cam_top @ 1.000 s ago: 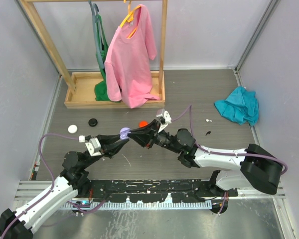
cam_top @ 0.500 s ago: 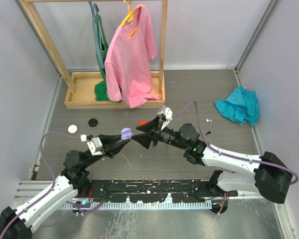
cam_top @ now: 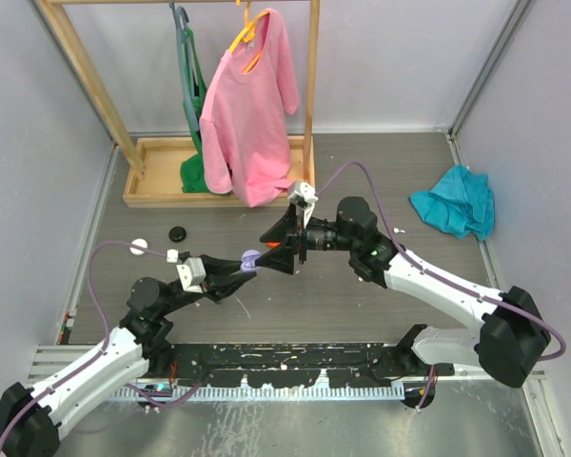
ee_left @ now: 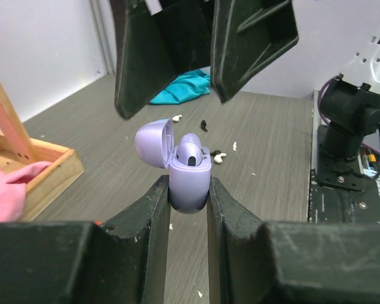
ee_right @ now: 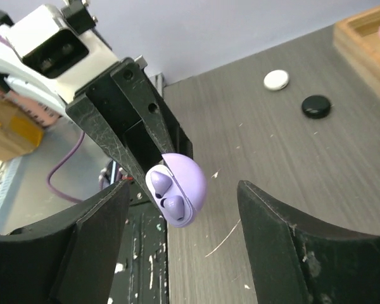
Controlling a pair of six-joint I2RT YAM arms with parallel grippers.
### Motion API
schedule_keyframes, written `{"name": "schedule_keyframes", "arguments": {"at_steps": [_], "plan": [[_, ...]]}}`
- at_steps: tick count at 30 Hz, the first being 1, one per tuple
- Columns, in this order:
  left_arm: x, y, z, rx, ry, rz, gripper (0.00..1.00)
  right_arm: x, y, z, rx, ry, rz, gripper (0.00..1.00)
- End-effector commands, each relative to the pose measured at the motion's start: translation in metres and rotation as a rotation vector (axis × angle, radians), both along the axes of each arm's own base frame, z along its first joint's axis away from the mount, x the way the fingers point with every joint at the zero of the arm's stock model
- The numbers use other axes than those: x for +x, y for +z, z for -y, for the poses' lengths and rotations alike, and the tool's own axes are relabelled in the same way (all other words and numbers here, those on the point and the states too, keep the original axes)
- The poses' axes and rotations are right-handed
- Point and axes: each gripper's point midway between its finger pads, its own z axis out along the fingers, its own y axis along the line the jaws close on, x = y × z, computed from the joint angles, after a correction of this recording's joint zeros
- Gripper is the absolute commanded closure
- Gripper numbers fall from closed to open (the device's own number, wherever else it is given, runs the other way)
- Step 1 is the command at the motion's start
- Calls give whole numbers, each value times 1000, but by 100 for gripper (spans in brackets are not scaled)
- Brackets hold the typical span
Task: Insert the wireless bluetooth earbuds into the charging case
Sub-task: Place the earbud in the charging case, then close the charging case.
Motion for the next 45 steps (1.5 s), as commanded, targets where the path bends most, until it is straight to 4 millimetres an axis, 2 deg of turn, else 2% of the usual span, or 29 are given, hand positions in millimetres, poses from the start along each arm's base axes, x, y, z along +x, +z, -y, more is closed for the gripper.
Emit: {"name": "schedule_keyframes", "arguments": {"at_steps": [1,6,16,32,34,39,45], "plan": [[-13,32,7,-45,-82,73,100,-13,-1,-8,-39,141,-14,25],[-13,32,9,-46,-97,58,100,-17,-9,-13,-63,197,-40,26],[0,26,10,-28,-50,-9,100,-31,-8,-7,-66,271,-15,27],[21,13,17,10,1,-128,100,-17,-7,7,-68,125,83,28],[24,12,17,11,13,-142,100,-9,-10,9,-80,74,91,27],[35,5,12,-11,82,-235,100,28,-29,24,-151,-166,107,26],[62,-20,-3,-9,271,-461,98,68,-55,59,-202,-490,100,25]]}}
